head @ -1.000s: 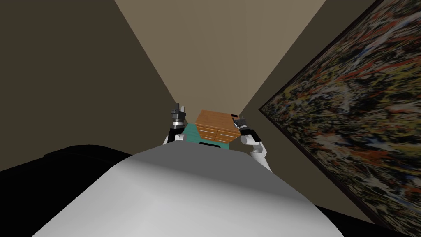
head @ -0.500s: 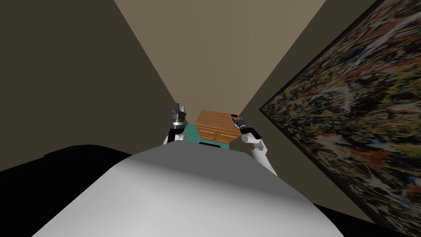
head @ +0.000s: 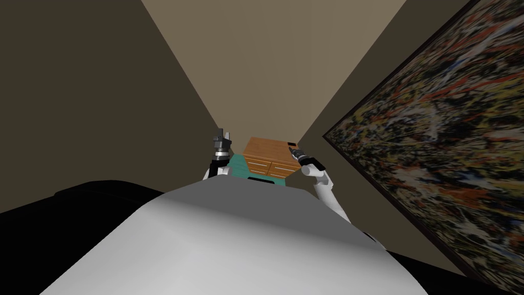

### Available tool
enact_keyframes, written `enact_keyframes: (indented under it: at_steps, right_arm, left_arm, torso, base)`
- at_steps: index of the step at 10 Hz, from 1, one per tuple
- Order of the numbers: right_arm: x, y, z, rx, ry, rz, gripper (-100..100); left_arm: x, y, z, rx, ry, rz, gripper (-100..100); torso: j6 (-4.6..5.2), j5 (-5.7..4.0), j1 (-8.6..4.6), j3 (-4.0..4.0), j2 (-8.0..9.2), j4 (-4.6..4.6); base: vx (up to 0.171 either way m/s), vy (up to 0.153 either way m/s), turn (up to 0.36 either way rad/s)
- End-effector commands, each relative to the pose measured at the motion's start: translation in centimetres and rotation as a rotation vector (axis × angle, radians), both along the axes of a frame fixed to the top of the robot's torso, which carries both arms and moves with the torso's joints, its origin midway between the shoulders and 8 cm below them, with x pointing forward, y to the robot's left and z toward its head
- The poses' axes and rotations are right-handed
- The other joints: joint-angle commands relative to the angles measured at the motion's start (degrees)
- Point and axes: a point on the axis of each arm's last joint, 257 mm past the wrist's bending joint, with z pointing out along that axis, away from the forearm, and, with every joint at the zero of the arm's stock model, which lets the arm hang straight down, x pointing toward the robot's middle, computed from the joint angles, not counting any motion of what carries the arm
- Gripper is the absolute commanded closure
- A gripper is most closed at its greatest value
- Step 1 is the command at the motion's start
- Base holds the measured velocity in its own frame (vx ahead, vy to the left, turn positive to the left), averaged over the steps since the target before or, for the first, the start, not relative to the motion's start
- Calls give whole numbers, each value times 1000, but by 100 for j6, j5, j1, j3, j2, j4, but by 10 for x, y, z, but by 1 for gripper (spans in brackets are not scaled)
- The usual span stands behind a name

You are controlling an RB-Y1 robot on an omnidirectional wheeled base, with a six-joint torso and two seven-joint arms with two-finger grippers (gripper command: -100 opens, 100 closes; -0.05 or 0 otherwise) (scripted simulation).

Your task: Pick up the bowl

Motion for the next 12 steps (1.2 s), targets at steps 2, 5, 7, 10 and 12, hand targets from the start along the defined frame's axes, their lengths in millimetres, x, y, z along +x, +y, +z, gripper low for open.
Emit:
enact_keyframes:
  at_steps: [2, 5, 7, 10, 12]
  right_arm:
    - [4, -4, -14, 73, 73, -12, -100]
    - [7, -9, -28, 156, 151, -32, -100]
    - [7, -9, -30, 207, 165, -47, -100]
    - [8, -14, -42, 291, 242, -76, -100]
    - [9, -19, -53, 344, 307, -97, -100]
  left_arm:
    - [0, 0, 0, 0, 0, 0, 0]
    - [0, 0, 0, 0, 0, 0, 0]
    - [0, 0, 0, 0, 0, 0, 0]
    - [0, 0, 0, 0, 0, 0, 0]
    - [0, 0, 0, 0, 0, 0, 0]
  torso:
    - [0, 0, -1, 1, 1, 0]
    - [0, 0, -1, 0, 0, 0]
    - [0, 0, -1, 0, 0, 0]
    - [0, 0, -2, 0, 0, 0]
    - [0, 0, -1, 1, 2, 0]
  base:
    - [2, 3, -9]
    - [2, 3, -10]
    - [0, 0, 0]
    - [0, 1, -14]
    - [-1, 0, -16]
